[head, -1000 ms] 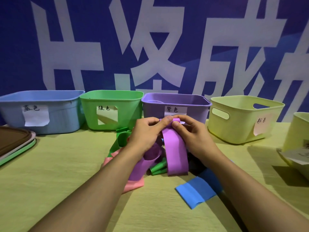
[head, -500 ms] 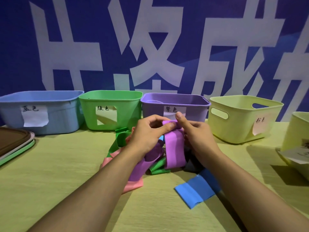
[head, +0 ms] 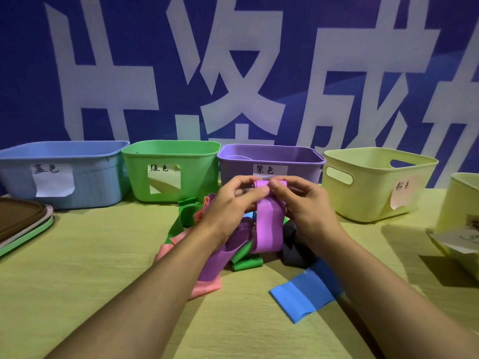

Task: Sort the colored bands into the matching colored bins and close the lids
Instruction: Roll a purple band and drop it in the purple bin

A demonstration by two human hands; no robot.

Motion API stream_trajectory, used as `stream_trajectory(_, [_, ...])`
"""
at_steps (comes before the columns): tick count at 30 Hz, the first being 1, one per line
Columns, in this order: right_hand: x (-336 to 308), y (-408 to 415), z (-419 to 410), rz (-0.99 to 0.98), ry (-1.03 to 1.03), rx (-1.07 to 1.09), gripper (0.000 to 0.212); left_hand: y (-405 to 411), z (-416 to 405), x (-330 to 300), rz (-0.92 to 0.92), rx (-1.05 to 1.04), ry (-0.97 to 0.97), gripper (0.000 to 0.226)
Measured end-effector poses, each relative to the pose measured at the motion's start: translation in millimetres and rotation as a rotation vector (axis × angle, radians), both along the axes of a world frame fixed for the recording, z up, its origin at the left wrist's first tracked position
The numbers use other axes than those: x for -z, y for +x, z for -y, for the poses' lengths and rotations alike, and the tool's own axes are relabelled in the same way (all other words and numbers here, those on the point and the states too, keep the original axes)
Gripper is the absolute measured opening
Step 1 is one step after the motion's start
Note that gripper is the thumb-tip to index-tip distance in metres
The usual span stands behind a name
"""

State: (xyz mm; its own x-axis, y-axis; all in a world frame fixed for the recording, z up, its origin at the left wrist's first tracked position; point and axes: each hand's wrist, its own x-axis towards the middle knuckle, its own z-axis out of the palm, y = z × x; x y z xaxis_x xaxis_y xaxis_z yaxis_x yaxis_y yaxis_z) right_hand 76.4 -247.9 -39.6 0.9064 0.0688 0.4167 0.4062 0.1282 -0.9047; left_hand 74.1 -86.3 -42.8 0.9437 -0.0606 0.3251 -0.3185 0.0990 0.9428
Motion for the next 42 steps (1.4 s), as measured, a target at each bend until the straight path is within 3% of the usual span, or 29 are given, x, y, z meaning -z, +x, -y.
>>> stream_trajectory(4, [-1, -1, 0, 0.022, -0.007, -0.019, 0.015, 3, -3, 1, -0.121, -0.074, 0.108, 0.075])
stream_trajectory(11, [-2, -3, -3, 0.092, -0.051, -0.076, 0.023, -15, 0, -9, -0.137, -0.228, 0.401, 0.109])
stream_trajectory(15, [0, -2, -3, 0.127, -0.089, -0.08, 0.024, -18, -1, -12, -0.11, -0.236, 0.383, 0.077])
stream_trajectory(20, [0, -3, -4, 0.207, -0.169, -0.056, 0.023, -14, -2, -8, -0.061, -0.185, 0.334, 0.057])
stream_trajectory(25, [2, -2, -3, 0.232, -0.205, -0.007, 0.021, -10, 0, -6, -0.056, -0.151, 0.228, 0.05])
stream_trajectory(29, [-2, -4, -1, 0.064, -0.042, -0.089, 0.023, -6, -2, -2, -0.03, -0.101, 0.126, 0.051])
stream_trajectory(31, [-4, -6, -2, -0.027, -0.005, -0.069, 0.034, -4, -1, -1, -0.017, -0.066, 0.107, 0.057])
stream_trajectory(35, [-5, -11, -3, -0.104, -0.254, 0.06, 0.057, -8, 0, -2, 0.022, 0.018, 0.13, 0.05])
stream_trajectory(42, [-8, -12, -1, -0.082, -0.318, 0.145, 0.08, -9, 0, -2, 0.09, 0.069, 0.272, 0.035])
